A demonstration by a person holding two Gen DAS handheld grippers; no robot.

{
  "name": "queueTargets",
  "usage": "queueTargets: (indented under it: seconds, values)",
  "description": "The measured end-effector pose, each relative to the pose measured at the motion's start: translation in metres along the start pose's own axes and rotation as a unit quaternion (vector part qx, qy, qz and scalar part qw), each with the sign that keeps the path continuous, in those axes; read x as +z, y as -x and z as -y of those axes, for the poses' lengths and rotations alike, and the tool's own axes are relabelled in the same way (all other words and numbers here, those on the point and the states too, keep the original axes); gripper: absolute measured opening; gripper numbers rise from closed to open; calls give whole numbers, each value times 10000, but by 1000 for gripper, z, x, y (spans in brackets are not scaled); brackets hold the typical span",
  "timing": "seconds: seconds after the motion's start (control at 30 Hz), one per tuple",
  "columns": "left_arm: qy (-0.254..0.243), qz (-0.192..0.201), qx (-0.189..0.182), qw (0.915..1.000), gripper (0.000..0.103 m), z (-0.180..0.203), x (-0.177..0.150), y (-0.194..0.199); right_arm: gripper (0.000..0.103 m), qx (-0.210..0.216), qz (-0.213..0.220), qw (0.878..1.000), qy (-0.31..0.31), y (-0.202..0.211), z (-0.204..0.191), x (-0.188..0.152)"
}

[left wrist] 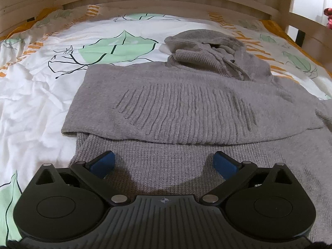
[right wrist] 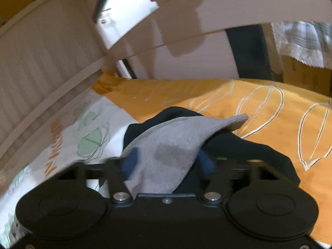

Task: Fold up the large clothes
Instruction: 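Fold the held sleeve across the sweater body and open the right gripper, then grasp the sweater near the hem middle with the left gripper and lift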

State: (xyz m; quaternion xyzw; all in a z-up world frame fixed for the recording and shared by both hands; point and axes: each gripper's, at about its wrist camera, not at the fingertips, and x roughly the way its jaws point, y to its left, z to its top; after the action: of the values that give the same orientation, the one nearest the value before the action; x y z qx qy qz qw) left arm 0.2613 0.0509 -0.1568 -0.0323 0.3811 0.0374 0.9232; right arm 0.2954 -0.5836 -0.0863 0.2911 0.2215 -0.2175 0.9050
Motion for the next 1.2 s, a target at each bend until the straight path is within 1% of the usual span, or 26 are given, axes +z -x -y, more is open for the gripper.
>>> queueTargets:
  seconds: [0.03, 0.07, 0.13, 0.2, 0.27, 0.37, 0.43, 0.57, 0.67, 0.77, 0.87, 0.9, 0.93, 1.0, 1.07, 1.1, 1.13, 1.2]
  values:
    - [-3, -4, -3, 10000, 103, 0, 0, 0, 17, -69, -43, 10000, -12, 0, -2, 1]
    - [-3, -6, -4, 10000, 103, 0, 0, 0, 17, -39, 1, 10000, 10, 2, -6, 4]
    - [-5, -5, -1, 10000, 103, 0, 0, 0, 17, 76, 157, 9995, 245, 13, -21, 7]
    - [-6, -9, 2, 10000, 103, 0, 1, 0, 17, 445, 247, 9974, 519, 29, -45, 10]
    - [-10, -12, 2, 10000, 103, 0, 1, 0, 17, 846, 271, 9926, 828, 44, -74, 9]
    - [-3, -15, -5, 10000, 103, 0, 1, -1, 17, 1499, 232, 9790, 1364, 66, -126, -2]
    - [-3, -17, -4, 10000, 103, 0, 1, -1, 17, 1916, 126, 9667, 1691, 79, -161, -16]
    - [7, -20, -16, 10000, 103, -1, 1, -1, 17, 2738, -305, 9376, 2122, 94, -225, -63]
    - [11, -20, -22, 10000, 103, -1, 1, -1, 17, 3099, -705, 9171, 2407, 97, -264, -109]
    - [13, -23, -34, 10000, 103, -1, 1, -1, 17, 3291, -1221, 8998, 2591, 89, -290, -159]
    - [16, -26, -31, 10000, 103, -1, 1, -1, 17, 3248, -1599, 8823, 3008, 82, -304, -209]
    - [17, -27, -31, 10000, 103, -1, 1, -1, 19, 3228, -1725, 8758, 3147, 81, -304, -223]
    - [17, -32, -28, 10000, 103, 0, 1, -1, 24, 3210, -1910, 8670, 3298, 78, -307, -237]
    - [12, -61, -43, 10000, 103, -1, 2, -1, 25, 3151, -2299, 8489, 3566, 75, -308, -261]
    - [1, -96, -51, 9999, 103, 0, 3, -1, 41, 3208, -2456, 8370, 3691, 77, -301, -270]
    - [-16, -126, -50, 9999, 103, 0, 4, -2, 53, 3274, -2478, 8339, 3687, 78, -298, -268]
    - [-35, -164, -52, 9998, 103, 0, 5, -2, 58, 3328, -2469, 8336, 3653, 79, -294, -265]
    - [-68, -259, -92, 9996, 103, 0, 8, -2, 59, 3410, -2360, 8384, 3537, 82, -288, -255]
